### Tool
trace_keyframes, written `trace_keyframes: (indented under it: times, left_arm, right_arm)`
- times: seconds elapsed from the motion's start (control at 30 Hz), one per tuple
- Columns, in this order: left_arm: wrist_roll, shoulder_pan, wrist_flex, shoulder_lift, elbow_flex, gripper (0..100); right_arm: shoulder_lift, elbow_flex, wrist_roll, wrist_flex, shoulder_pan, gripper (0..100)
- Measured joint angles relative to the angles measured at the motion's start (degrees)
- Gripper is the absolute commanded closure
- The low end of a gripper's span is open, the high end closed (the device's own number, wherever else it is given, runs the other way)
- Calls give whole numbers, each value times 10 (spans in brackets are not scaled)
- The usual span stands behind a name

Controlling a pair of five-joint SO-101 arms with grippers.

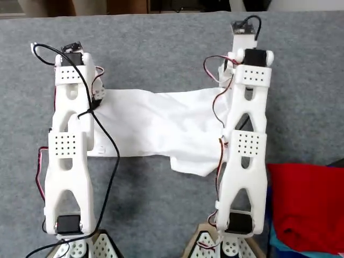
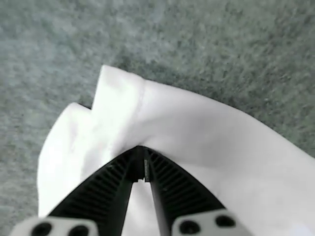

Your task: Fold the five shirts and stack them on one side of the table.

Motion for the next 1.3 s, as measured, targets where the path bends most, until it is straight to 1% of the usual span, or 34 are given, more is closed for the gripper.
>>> trace_keyframes:
  times: [0.1,0.27,0.43,0.5,0.6,0.67,0.73,0.97,1.13,1.3]
  left_arm:
    - [-14,-1,0,-38,0,981]
    - [-54,3,0,-129,44,977]
    - [-108,3,0,-243,145,880]
    - [-120,3,0,-291,197,885]
    - [-131,3,0,-360,285,935]
    - [-135,3,0,-398,341,968]
    - [-135,3,0,-432,391,966]
    - [-158,-4,0,-552,545,970]
    - [-160,-14,0,-680,661,970]
    - [-164,-38,0,-847,790,967]
  right_arm:
    - [-55,33,29,1,-12,991]
    - [-205,188,47,1,-38,990]
    - [-401,414,110,1,-73,990]
    - [-474,508,139,1,-86,989]
    - [-547,639,185,1,-117,989]
    - [-559,702,195,1,-139,989]
    - [-559,742,199,1,-151,989]
    - [-559,794,207,1,-170,990]
    - [-559,825,283,1,-191,990]
    - [-559,862,304,1,-225,990]
